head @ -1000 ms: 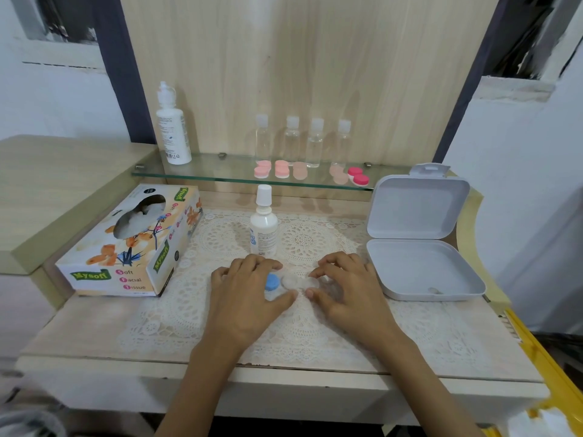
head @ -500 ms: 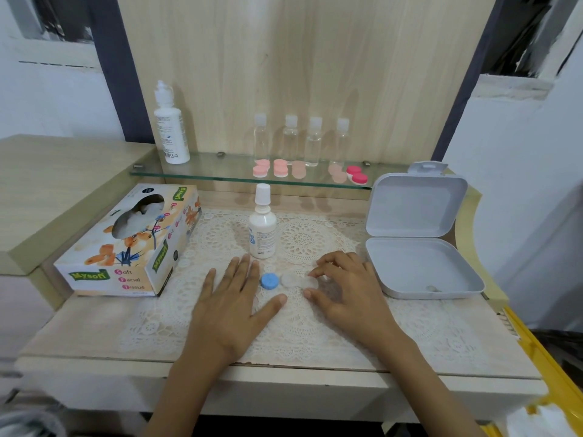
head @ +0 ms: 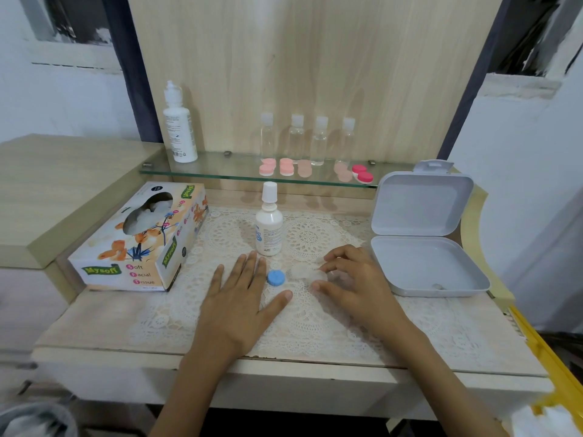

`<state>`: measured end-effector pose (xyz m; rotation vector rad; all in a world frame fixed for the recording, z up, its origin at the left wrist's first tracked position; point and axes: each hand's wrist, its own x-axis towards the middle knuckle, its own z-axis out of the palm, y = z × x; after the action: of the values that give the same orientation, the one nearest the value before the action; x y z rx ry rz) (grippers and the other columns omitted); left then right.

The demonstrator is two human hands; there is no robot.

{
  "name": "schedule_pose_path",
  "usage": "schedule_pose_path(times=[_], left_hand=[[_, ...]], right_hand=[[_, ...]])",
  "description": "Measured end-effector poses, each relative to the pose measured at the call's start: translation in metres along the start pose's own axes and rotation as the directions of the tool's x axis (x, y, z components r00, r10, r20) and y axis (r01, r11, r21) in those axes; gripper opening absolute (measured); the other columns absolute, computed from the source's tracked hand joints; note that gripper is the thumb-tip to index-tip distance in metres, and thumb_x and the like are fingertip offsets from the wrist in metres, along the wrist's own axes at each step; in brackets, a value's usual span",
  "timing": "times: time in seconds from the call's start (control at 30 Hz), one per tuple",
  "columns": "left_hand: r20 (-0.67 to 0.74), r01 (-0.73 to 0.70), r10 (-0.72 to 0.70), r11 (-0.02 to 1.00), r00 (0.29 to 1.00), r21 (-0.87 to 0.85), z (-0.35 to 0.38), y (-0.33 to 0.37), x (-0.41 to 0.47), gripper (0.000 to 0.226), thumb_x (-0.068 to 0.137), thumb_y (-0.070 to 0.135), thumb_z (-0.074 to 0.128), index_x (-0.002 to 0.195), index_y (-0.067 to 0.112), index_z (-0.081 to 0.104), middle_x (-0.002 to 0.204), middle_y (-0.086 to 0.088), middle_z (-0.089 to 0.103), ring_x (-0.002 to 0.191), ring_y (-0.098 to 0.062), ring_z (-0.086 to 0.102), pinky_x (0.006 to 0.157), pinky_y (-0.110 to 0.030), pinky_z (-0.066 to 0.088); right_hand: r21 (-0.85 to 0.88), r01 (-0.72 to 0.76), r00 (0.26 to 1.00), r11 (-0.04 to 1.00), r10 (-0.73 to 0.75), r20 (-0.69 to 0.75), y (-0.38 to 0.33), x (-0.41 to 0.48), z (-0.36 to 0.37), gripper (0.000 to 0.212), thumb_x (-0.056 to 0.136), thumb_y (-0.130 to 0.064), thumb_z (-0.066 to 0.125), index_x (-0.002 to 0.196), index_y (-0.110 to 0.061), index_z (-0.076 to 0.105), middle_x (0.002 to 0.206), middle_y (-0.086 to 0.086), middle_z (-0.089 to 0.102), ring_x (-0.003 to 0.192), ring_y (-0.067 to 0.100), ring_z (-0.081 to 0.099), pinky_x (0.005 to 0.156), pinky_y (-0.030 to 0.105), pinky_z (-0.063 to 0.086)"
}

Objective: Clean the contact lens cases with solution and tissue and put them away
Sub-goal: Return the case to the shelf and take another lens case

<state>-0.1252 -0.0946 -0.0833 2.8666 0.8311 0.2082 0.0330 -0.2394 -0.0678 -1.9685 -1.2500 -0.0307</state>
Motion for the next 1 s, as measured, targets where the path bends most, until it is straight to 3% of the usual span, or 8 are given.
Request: schedule_pose_path(times=[0.2, 0.4, 0.53, 0.63, 0.73, 0.83, 1.0], left_hand=[[-0.008, -0.004, 0.004, 1.0, 1.0, -0.012, -0.001, -0.001, -0.001, 0.103, 0.059, 0.079, -0.022, 0.147, 0.026, -0.013, 0.154, 0.01, -0.019, 0.139, -0.003, -0.02, 0.114, -0.034, -0.015], [-0.016, -0.006, 0.005, 1.0, 1.0, -0.03, -0.001, -0.002, -0.002, 0.102, 0.061, 0.078, -0.017, 0.148, 0.026, -0.011, 0.154, 0.011, -0.019, 0.139, -0.002, -0.02, 0.114, -0.034, -0.016], [-0.024, -0.008, 0.007, 0.999, 1.0, -0.035, -0.001, -0.002, -0.001, 0.101, 0.062, 0.079, -0.017, 0.148, 0.026, -0.01, 0.153, 0.012, -0.02, 0.139, -0.002, -0.019, 0.114, -0.034, -0.015], [-0.023, -0.006, 0.005, 1.0, 1.0, -0.027, -0.001, -0.002, -0.001, 0.101, 0.061, 0.079, -0.018, 0.147, 0.026, -0.011, 0.149, 0.014, -0.024, 0.139, -0.001, -0.02, 0.114, -0.033, -0.016], [-0.024, -0.001, 0.001, 1.0, 1.0, -0.025, 0.0, -0.002, -0.001, 0.101, 0.061, 0.079, -0.017, 0.148, 0.027, -0.01, 0.153, 0.012, -0.02, 0.139, -0.001, -0.019, 0.114, -0.033, -0.016], [-0.024, -0.001, 0.0, 1.0, 1.0, -0.027, -0.001, -0.002, 0.0, 0.101, 0.061, 0.079, -0.017, 0.148, 0.027, -0.01, 0.154, 0.011, -0.018, 0.139, -0.001, -0.019, 0.114, -0.032, -0.016], [-0.029, 0.0, -0.001, 0.999, 1.0, -0.033, -0.001, -0.003, -0.002, 0.102, 0.062, 0.079, -0.016, 0.148, 0.026, -0.009, 0.155, 0.011, -0.017, 0.139, -0.001, -0.018, 0.114, -0.033, -0.015]], right_hand=[[0.045, 0.009, 0.998, 0.999, -0.006, -0.057, -0.007, 0.001, -0.026, 0.026, 0.074, -0.037, 0.076, 0.091, -0.017, 0.072, 0.1, -0.012, 0.06, 0.088, 0.0, 0.054, 0.071, 0.007, 0.036], [-0.049, -0.031, 0.993, 0.998, 0.025, -0.112, 0.011, -0.003, -0.073, 0.031, 0.069, -0.045, 0.073, 0.09, -0.022, 0.072, 0.088, -0.013, 0.065, 0.082, 0.002, 0.056, 0.067, 0.005, 0.037], [-0.152, -0.093, 0.987, 0.984, 0.071, -0.143, 0.034, -0.006, -0.1, 0.025, 0.072, -0.031, 0.079, 0.092, -0.018, 0.073, 0.078, -0.013, 0.066, 0.078, 0.003, 0.059, 0.064, 0.005, 0.038], [-0.237, -0.118, 0.985, 0.964, 0.083, -0.152, 0.045, -0.009, -0.115, 0.025, 0.072, -0.026, 0.081, 0.094, -0.016, 0.073, 0.074, -0.013, 0.065, 0.07, 0.008, 0.061, 0.065, 0.013, 0.041], [-0.333, -0.109, 0.986, 0.937, 0.06, -0.156, 0.052, -0.01, -0.123, 0.028, 0.07, -0.021, 0.083, 0.095, -0.013, 0.073, 0.071, -0.012, 0.064, 0.069, 0.013, 0.062, 0.069, 0.033, 0.049], [-0.422, -0.04, 0.992, 0.906, -0.014, -0.125, 0.055, -0.008, -0.126, 0.03, 0.067, -0.016, 0.086, 0.095, -0.014, 0.074, 0.069, -0.008, 0.064, 0.064, 0.017, 0.061, 0.064, 0.036, 0.051], [-0.534, 0.162, 0.982, 0.83, -0.187, 0.007, 0.058, -0.005, -0.128, 0.037, 0.063, -0.009, 0.087, 0.097, -0.014, 0.074, 0.071, -0.004, 0.063, 0.061, 0.016, 0.056, 0.054, 0.031, 0.05]])
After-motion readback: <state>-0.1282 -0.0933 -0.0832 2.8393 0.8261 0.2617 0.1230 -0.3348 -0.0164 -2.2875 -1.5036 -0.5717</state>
